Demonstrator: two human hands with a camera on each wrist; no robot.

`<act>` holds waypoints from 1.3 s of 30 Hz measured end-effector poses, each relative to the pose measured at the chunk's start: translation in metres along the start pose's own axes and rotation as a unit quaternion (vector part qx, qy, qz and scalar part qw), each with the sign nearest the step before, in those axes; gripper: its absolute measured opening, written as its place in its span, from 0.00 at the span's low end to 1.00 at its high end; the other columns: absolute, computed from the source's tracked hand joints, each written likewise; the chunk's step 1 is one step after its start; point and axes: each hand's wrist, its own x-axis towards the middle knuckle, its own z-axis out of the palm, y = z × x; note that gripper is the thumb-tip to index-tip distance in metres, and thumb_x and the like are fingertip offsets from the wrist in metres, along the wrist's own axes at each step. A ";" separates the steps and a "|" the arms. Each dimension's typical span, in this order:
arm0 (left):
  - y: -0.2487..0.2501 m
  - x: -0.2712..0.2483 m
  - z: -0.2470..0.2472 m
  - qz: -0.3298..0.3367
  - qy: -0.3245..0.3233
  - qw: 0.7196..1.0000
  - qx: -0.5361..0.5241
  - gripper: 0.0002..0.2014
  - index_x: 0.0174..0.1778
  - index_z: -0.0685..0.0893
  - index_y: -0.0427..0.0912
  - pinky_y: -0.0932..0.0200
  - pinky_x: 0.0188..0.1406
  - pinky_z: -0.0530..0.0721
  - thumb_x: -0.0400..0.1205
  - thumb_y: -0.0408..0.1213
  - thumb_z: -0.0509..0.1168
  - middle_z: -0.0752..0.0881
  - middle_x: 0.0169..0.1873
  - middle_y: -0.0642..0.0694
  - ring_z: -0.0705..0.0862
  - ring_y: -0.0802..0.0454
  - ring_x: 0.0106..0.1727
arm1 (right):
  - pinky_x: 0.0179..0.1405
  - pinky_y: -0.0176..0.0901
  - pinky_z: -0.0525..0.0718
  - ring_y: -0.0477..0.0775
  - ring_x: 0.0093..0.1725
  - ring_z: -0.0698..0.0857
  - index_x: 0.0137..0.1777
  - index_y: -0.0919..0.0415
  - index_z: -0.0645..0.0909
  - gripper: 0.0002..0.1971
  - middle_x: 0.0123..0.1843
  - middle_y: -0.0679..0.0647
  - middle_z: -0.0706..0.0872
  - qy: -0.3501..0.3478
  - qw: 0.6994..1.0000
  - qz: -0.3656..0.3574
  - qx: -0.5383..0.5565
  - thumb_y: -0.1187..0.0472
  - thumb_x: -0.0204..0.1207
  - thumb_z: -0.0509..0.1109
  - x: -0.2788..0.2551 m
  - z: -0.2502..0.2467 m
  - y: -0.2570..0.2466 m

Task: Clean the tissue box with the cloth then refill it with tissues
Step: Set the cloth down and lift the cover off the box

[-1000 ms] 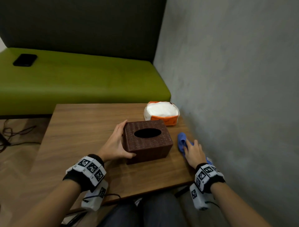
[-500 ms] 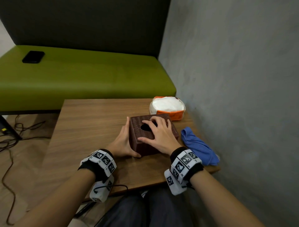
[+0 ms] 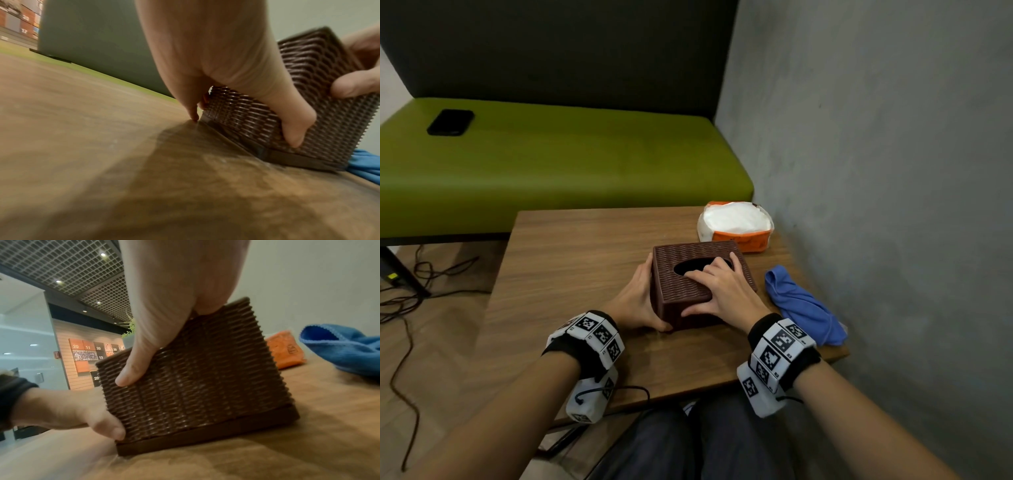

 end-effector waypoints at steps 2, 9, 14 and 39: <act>-0.001 0.000 0.000 -0.006 -0.003 1.000 -0.002 0.75 0.80 0.35 0.40 0.60 0.79 0.55 0.45 0.56 0.76 0.54 0.79 0.43 0.54 0.53 0.79 | 0.76 0.74 0.53 0.61 0.61 0.78 0.67 0.58 0.77 0.35 0.52 0.60 0.86 -0.006 1.000 0.006 0.011 0.41 0.63 0.75 0.000 -0.001 0.001; -0.005 -0.001 0.001 -0.037 -0.026 0.999 0.014 0.73 0.80 0.33 0.40 0.52 0.82 0.54 0.53 0.43 0.84 0.51 0.80 0.42 0.52 0.47 0.82 | 0.77 0.72 0.49 0.59 0.62 0.76 0.69 0.57 0.76 0.35 0.53 0.59 0.85 -0.021 0.999 0.024 0.033 0.42 0.63 0.75 0.000 -0.006 0.002; -0.005 -0.001 0.000 -0.039 -0.039 0.998 0.032 0.77 0.79 0.31 0.40 0.51 0.82 0.51 0.44 0.58 0.76 0.48 0.81 0.42 0.49 0.47 0.82 | 0.78 0.72 0.47 0.57 0.61 0.76 0.68 0.57 0.77 0.35 0.52 0.58 0.85 -0.003 0.997 0.035 0.071 0.43 0.62 0.77 -0.002 -0.006 0.005; 0.049 0.014 -0.020 -0.142 -0.031 0.979 -0.144 0.43 0.82 0.49 0.42 0.51 0.72 0.71 0.76 0.49 0.65 0.68 0.75 0.43 0.72 0.45 0.72 | 0.78 0.61 0.66 0.60 0.75 0.70 0.76 0.55 0.63 0.49 0.77 0.59 0.70 0.225 0.720 0.389 0.528 0.19 0.63 0.48 -0.029 0.034 0.034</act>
